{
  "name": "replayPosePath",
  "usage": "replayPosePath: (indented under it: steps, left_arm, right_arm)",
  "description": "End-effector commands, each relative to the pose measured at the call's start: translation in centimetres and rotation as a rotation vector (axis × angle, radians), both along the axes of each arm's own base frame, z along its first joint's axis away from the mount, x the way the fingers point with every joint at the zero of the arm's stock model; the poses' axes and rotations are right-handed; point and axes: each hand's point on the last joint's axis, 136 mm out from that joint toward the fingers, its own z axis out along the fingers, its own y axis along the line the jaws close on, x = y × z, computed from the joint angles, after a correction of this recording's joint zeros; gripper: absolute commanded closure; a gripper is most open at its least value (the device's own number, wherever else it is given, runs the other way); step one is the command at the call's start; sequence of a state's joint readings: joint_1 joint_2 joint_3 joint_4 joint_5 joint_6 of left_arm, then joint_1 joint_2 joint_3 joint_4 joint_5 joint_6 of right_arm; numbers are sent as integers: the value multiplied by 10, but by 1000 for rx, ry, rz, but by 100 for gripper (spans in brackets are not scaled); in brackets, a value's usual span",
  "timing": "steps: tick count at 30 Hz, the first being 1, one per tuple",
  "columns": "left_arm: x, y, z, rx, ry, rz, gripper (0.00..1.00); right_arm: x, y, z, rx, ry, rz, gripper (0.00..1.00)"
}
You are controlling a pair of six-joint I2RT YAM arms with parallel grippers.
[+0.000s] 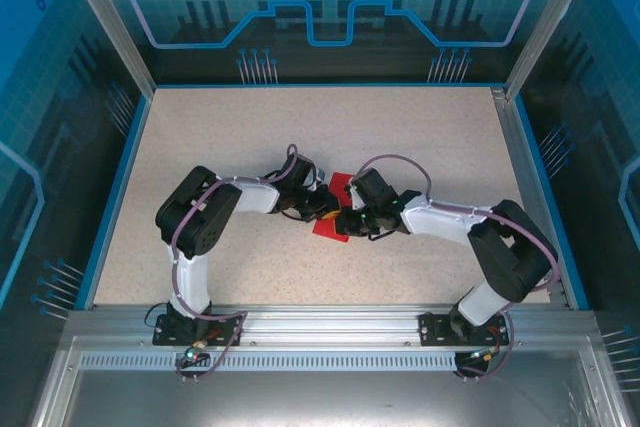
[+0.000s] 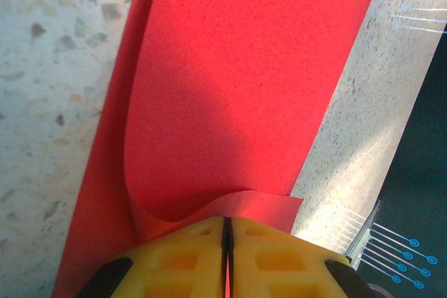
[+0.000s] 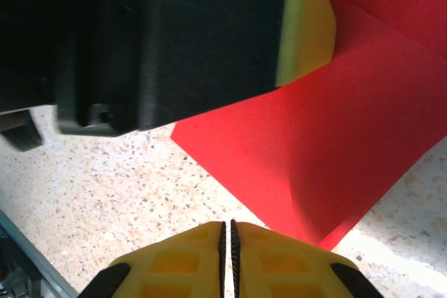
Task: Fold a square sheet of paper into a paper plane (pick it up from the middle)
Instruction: Fold the triangle a second time at the center of the table.
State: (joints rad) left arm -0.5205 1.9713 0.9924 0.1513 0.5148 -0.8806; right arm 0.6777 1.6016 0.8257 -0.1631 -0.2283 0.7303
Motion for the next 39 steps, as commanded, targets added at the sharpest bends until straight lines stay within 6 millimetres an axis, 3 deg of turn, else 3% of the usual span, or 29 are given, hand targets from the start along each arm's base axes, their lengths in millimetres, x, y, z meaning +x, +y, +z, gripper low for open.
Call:
replayPosePath:
  steps: [1, 13, 18, 30, 39]
  left_arm:
    - [-21, 20, -43, 121, 110, 5, 88]
    - [-23, 22, -46, 127, 115, 2, 88]
    - [-23, 23, -45, 134, 111, 2, 88]
    - [-23, 28, -50, 145, 117, 11, 89]
    - [-23, 31, -53, 150, 125, 15, 89]
  right_arm:
    - [7, 2, -4, 9, 10, -14, 87]
    - [10, 1, -29, 1, 58, -19, 86]
    - [-1, -18, -44, -67, 84, -30, 86]
    - [-13, -33, -44, -106, 92, -17, 85]
    - [-32, -48, -59, -170, 143, -21, 85]
